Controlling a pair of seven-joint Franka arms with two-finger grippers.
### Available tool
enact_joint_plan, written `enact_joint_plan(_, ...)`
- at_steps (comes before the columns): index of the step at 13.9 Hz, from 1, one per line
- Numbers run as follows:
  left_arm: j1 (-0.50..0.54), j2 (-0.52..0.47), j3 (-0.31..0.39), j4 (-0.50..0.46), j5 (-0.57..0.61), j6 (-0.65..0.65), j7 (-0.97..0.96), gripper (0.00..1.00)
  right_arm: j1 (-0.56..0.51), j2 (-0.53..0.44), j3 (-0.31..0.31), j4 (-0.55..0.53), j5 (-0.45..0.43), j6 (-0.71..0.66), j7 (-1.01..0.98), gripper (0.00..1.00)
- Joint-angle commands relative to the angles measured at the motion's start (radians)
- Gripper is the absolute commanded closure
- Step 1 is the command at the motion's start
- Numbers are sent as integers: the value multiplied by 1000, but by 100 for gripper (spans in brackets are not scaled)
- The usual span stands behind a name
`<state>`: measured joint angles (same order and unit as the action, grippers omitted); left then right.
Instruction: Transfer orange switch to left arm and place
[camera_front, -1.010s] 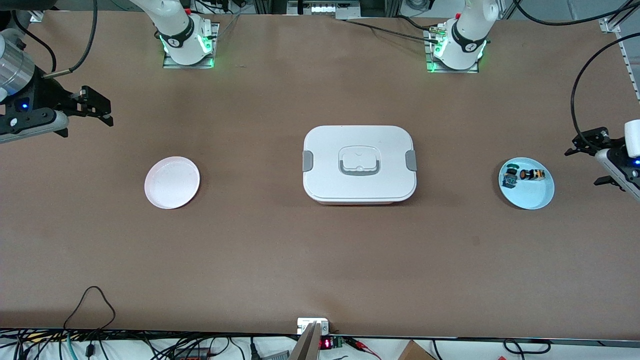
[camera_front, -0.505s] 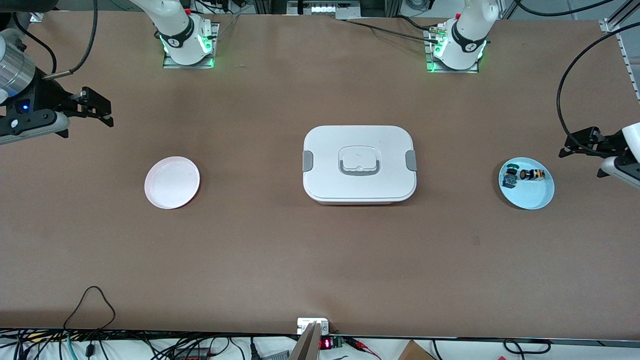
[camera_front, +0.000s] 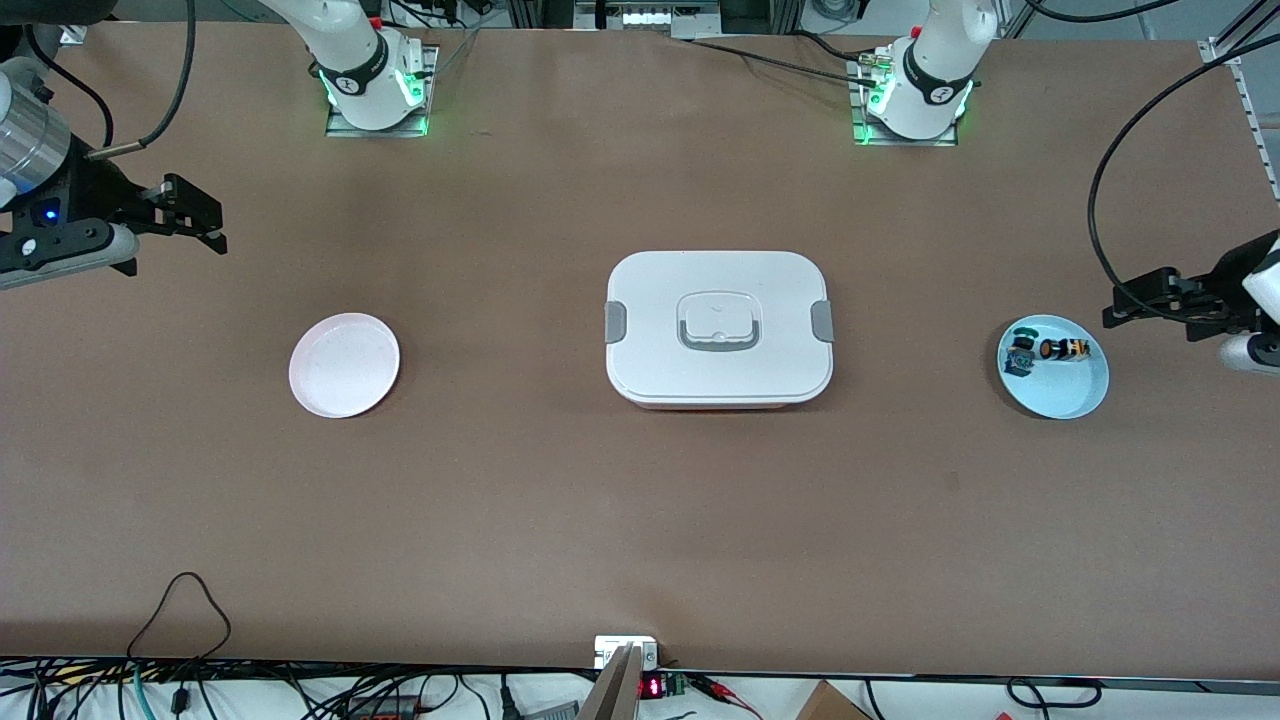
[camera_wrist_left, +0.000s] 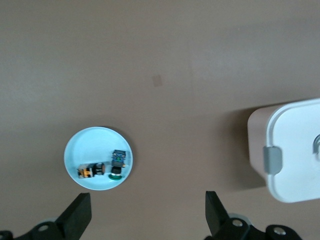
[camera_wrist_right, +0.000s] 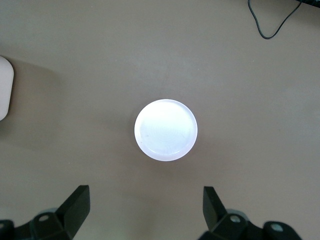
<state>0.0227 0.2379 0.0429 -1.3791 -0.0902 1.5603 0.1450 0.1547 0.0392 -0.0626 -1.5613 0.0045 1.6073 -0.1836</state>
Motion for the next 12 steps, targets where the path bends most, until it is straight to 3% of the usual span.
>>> enact_joint_plan(1,-1,-41,-38,8,9,-51,-68,0,-4,-1,4,4,-9,5,-2,0)
enact_joint_plan(12,2,-147,-43,-118,10,-54,-128,0,-6,-1,3,4,-8,6,-4,0)
